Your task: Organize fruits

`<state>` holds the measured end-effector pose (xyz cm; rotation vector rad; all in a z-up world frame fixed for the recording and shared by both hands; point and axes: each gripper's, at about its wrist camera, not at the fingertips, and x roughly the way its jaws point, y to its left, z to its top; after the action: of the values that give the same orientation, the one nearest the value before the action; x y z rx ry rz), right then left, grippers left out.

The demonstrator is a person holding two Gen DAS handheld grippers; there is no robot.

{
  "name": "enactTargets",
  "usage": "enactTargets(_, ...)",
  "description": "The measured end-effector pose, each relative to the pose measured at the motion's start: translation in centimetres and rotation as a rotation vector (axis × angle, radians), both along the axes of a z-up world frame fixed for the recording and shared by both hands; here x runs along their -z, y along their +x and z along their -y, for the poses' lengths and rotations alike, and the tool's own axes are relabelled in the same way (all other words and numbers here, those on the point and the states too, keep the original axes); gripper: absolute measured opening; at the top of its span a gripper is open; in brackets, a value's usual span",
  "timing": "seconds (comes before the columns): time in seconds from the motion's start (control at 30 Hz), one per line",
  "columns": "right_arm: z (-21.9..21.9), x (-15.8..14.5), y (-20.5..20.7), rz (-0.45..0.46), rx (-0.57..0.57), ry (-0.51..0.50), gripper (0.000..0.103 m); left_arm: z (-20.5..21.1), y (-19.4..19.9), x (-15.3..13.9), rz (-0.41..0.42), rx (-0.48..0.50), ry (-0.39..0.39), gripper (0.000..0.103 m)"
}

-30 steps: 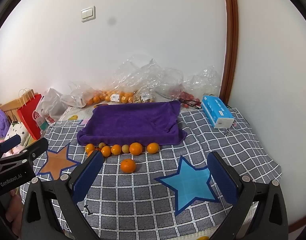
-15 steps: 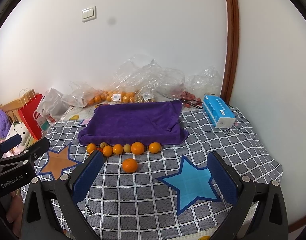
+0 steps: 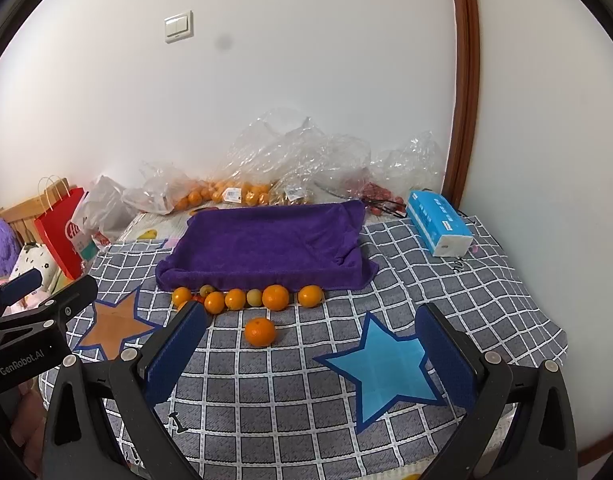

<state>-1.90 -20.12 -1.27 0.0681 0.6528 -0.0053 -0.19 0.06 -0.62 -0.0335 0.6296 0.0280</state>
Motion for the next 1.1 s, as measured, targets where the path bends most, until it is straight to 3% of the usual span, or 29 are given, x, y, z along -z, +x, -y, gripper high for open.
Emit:
enactTargets(0.27, 0.1, 1.0, 1.3, 0.008, 0.000, 0.017, 0.102, -0.2, 0.9, 1.0, -0.002, 0.007, 0.005, 0.103)
enactTargets(0.43, -0.3, 2.2, 2.8, -0.014, 0.001, -0.011, 0.102, -1.1, 1.9, 2.2, 0.002, 0.006, -0.033, 0.103)
enactTargets(0.87, -0.4, 7.8, 8.5, -0.125, -0.038, 0.018, 0.098, -3.0, 6.8, 6.9, -0.063, -0.005, -0.019, 0.101)
enactTargets(0.97, -0.2, 9.5, 9.8, -0.178, -0.059, 0.051, 0.084, -3.8, 8.3, 8.2, -0.101, -0.014, -0.037, 0.099)
enactTargets(1.1, -0.1, 11.9, 11.5, -0.212, -0.043, 0.033, 0.079, -4.9, 9.8, 10.0, -0.133, -0.022, -0.038, 0.094)
